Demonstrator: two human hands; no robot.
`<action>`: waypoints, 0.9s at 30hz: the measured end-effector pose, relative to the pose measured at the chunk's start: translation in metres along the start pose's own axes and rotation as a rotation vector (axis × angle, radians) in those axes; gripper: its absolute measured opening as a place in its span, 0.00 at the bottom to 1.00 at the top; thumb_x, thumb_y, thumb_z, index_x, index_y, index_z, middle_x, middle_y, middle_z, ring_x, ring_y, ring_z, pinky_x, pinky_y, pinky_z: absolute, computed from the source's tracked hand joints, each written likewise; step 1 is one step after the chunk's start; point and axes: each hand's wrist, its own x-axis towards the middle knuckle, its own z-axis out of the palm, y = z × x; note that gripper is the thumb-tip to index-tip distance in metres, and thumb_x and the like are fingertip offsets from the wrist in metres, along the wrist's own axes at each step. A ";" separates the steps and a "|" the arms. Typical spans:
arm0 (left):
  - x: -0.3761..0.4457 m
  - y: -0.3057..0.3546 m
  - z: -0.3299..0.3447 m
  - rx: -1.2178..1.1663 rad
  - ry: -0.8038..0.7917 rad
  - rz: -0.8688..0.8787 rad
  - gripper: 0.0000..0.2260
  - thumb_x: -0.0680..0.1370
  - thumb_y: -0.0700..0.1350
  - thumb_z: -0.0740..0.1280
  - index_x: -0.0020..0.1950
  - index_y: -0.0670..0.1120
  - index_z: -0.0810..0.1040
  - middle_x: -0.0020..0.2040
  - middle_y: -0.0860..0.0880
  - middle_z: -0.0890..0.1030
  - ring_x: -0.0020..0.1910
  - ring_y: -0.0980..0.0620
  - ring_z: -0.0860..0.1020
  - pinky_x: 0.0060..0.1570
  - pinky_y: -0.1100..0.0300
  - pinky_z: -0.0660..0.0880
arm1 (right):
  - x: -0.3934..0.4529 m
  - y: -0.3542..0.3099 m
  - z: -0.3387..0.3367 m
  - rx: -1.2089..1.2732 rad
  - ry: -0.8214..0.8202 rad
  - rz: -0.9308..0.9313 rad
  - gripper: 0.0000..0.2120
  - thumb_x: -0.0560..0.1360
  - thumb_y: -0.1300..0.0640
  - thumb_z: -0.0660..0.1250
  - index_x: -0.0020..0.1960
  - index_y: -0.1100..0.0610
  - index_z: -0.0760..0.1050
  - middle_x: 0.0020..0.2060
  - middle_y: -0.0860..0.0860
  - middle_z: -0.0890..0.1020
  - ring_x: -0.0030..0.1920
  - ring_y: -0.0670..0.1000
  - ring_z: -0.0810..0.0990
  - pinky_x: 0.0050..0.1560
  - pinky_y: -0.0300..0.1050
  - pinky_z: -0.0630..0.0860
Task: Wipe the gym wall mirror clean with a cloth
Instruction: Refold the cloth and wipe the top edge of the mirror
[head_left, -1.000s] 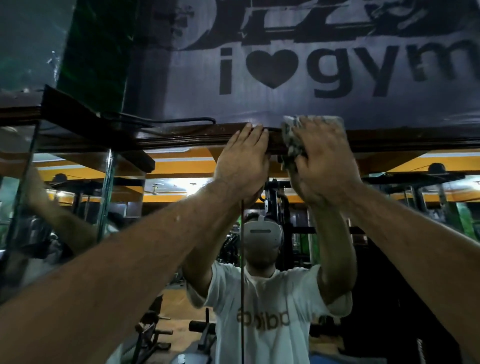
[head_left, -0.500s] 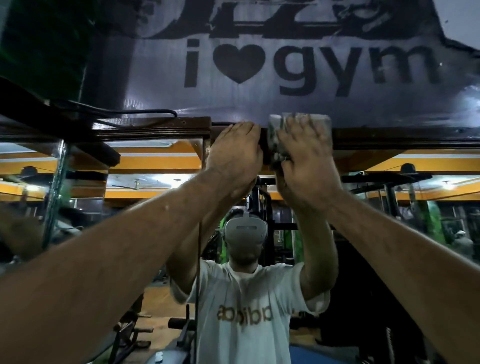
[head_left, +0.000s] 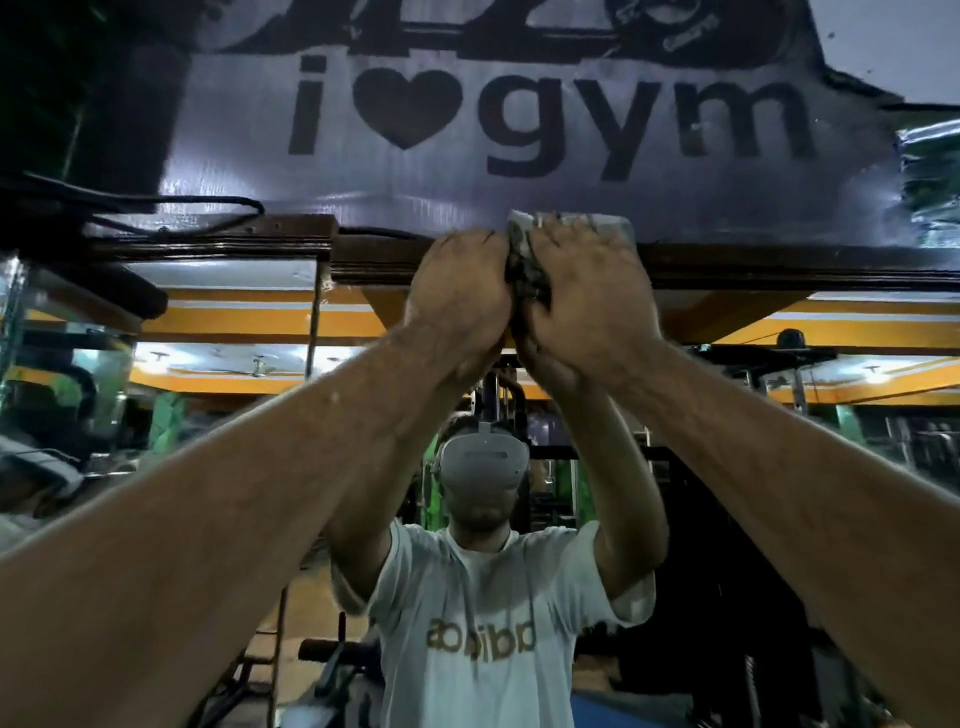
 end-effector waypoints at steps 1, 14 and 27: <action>-0.001 -0.001 0.004 -0.011 0.035 -0.011 0.10 0.81 0.43 0.57 0.54 0.43 0.78 0.50 0.44 0.80 0.51 0.42 0.77 0.59 0.50 0.69 | 0.004 -0.002 0.000 -0.032 0.009 0.000 0.35 0.74 0.43 0.53 0.77 0.55 0.68 0.69 0.56 0.77 0.70 0.60 0.74 0.73 0.63 0.65; -0.010 0.011 0.017 -0.043 0.138 -0.076 0.15 0.82 0.45 0.56 0.60 0.40 0.78 0.56 0.43 0.81 0.58 0.43 0.76 0.66 0.51 0.66 | -0.010 0.050 0.019 -0.002 -0.004 -0.028 0.35 0.80 0.42 0.59 0.84 0.53 0.56 0.82 0.56 0.62 0.82 0.59 0.58 0.81 0.64 0.51; -0.008 0.038 0.027 0.105 0.162 -0.229 0.20 0.79 0.51 0.54 0.61 0.41 0.77 0.58 0.41 0.80 0.60 0.43 0.76 0.70 0.46 0.67 | -0.007 0.067 -0.003 0.075 -0.065 0.098 0.34 0.78 0.41 0.52 0.79 0.56 0.66 0.77 0.57 0.70 0.79 0.58 0.65 0.80 0.63 0.53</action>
